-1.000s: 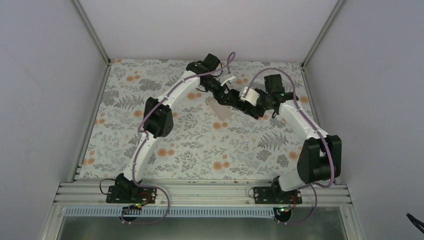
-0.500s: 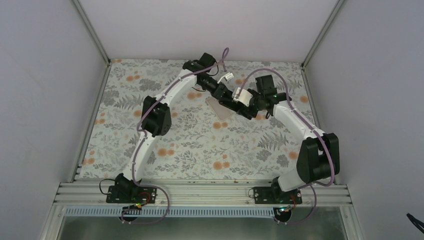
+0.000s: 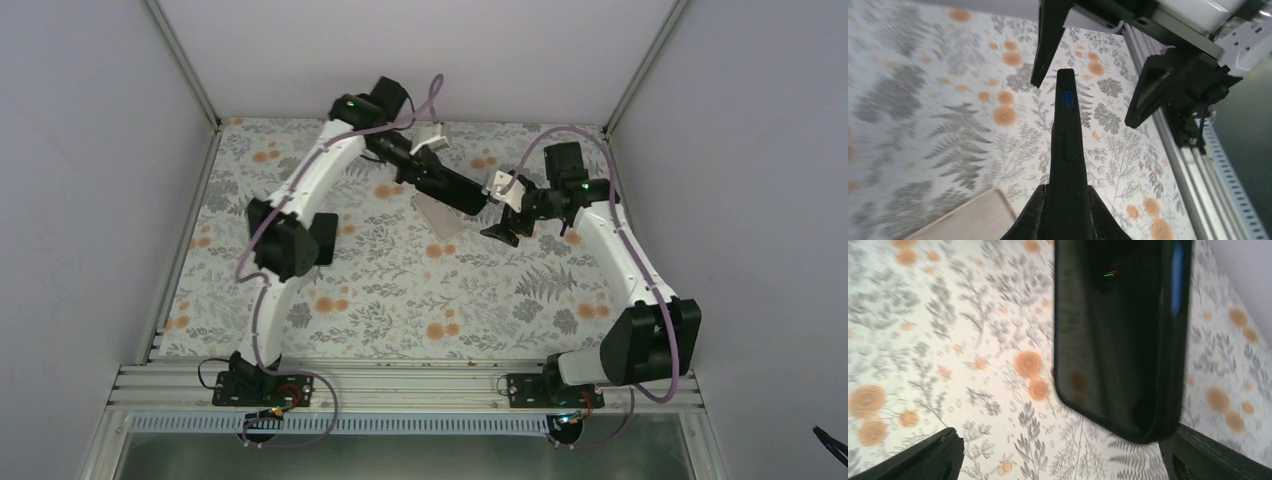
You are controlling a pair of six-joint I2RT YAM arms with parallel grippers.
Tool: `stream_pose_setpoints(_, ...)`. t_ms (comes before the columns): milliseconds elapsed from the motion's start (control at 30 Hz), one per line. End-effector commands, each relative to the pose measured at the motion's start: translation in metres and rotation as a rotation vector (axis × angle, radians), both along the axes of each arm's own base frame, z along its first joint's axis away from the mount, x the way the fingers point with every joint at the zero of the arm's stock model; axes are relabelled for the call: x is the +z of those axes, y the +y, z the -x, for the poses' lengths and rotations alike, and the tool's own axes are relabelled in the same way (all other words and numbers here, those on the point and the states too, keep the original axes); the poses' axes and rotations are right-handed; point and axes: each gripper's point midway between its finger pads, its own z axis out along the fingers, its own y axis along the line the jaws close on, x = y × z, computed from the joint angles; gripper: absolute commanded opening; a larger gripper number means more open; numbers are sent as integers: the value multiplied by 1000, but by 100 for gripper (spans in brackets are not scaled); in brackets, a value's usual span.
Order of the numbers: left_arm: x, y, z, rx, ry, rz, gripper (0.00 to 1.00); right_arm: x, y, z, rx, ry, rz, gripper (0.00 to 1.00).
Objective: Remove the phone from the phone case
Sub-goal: Pick up the phone at the center of the board, then remove the phone case from the phone.
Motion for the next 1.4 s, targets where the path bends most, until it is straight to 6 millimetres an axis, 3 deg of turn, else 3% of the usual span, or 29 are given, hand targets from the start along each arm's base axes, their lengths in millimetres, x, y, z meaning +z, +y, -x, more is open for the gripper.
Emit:
stream_pose_setpoints(0, 76, 35, 32, -76, -392, 47, 2, 56, 29, 44, 249, 26, -185, 100)
stream_pose_setpoints(133, 81, 58, 59, -110, -473, -6, 2, 86, 40, 56, 358, 71, -286, 100)
stream_pose_setpoints(300, 77, 72, 97, -157, -452, -19, 2, 98, 57, 44, 395, 101, -343, 100)
stream_pose_setpoints(467, 68, 79, 106, -144, -438, -46, 2, 109, 78, 42, 446, 119, -387, 100)
stream_pose_setpoints(667, 79, 81, 110, -125, -460, -28, 2, 89, 89, 39, 450, 208, -388, 95)
stream_pose_setpoints(800, 80, 83, 105, -106, -485, -35, 2, 75, 89, 50, 466, 239, -384, 95)
stream_pose_setpoints(933, 98, 80, 113, -133, -483, 8, 2, 59, 90, 54, 474, 274, -377, 95)
stream_pose_setpoints(1100, 104, 83, 138, -173, -499, 20, 2, 60, 93, 39, 470, 270, -381, 95)
stream_pose_setpoints(1267, 87, 89, 167, -214, -488, -30, 2, 83, 88, -5, 391, 228, -388, 94)
stream_pose_setpoints(1367, 78, 91, 167, -199, -462, -65, 2, 96, 85, -18, 370, 209, -412, 94)
